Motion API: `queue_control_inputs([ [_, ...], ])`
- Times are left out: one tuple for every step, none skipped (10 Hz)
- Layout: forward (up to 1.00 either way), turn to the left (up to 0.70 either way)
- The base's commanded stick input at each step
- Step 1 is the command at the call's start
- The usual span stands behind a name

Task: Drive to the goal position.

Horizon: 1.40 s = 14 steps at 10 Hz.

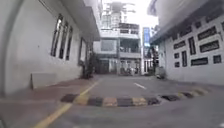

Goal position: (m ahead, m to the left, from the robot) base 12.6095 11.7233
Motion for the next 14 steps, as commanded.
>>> queue_control_inputs([
  [1.00, 0.00],
  [1.00, 0.00],
  [1.00, 0.00],
  [1.00, 0.00],
  [1.00, 0.00],
  [1.00, 0.00],
  [1.00, 0.00],
  [1.00, 0.00],
  [1.00, 0.00],
  [1.00, 0.00],
  [1.00, 0.00],
  [1.00, 0.00],
  [1.00, 0.00],
  [1.00, 0.00],
])
